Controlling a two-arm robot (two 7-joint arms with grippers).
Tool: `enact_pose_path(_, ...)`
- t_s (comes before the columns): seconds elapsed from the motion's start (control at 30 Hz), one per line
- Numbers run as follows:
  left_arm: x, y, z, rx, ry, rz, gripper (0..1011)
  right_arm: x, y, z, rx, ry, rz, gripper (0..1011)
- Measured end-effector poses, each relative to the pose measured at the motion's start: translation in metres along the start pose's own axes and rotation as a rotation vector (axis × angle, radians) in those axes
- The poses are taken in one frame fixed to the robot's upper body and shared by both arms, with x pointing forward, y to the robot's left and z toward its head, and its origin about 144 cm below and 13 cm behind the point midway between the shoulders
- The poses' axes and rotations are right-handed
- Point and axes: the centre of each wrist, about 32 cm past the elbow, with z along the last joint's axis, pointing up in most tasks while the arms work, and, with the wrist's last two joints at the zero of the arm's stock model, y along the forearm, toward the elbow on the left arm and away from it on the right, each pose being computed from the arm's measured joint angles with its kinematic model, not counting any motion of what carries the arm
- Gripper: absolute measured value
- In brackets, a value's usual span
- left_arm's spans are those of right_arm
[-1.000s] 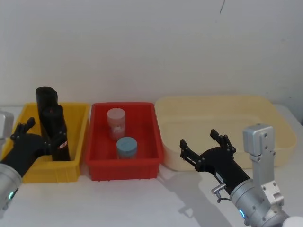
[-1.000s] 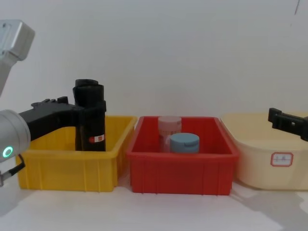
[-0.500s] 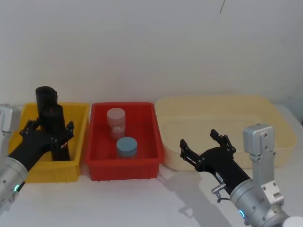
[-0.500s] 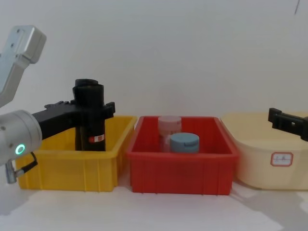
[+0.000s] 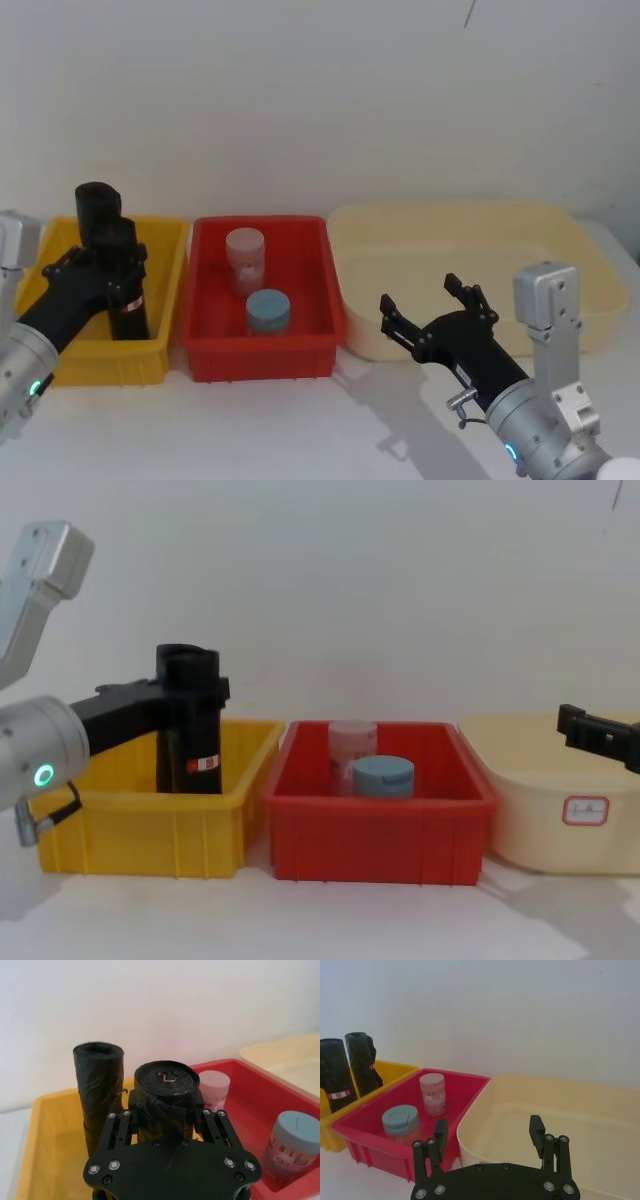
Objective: Pick up the garbage bag with the one hand and transfer it to the other hand.
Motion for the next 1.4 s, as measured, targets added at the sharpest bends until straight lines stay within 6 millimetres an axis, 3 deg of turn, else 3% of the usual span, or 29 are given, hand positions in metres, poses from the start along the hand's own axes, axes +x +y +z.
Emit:
enact_pose_path(0.27, 0.0, 0.003, 0.017, -0.018, -0.026, -0.019, 533, 0.0, 0.0, 0.0, 0.0, 0.0, 0.0, 1000)
enact_pose_path(0.8, -0.007, 0.008, 0.074, -0.095, -0.121, -0.126, 533, 0.0, 0.0, 0.0, 0.0, 0.0, 0.0, 1000)
enact_pose_path(1.1, -0.019, -0.007, 0.098, -0.12, -0.156, -0.258, 533, 0.0, 0.0, 0.0, 0.0, 0.0, 0.0, 1000)
enact_pose_path(1.4, -0.034, -0.029, 0.097, -0.124, -0.112, -0.374, 533, 0.0, 0.0, 0.0, 0.0, 0.0, 0.0, 1000)
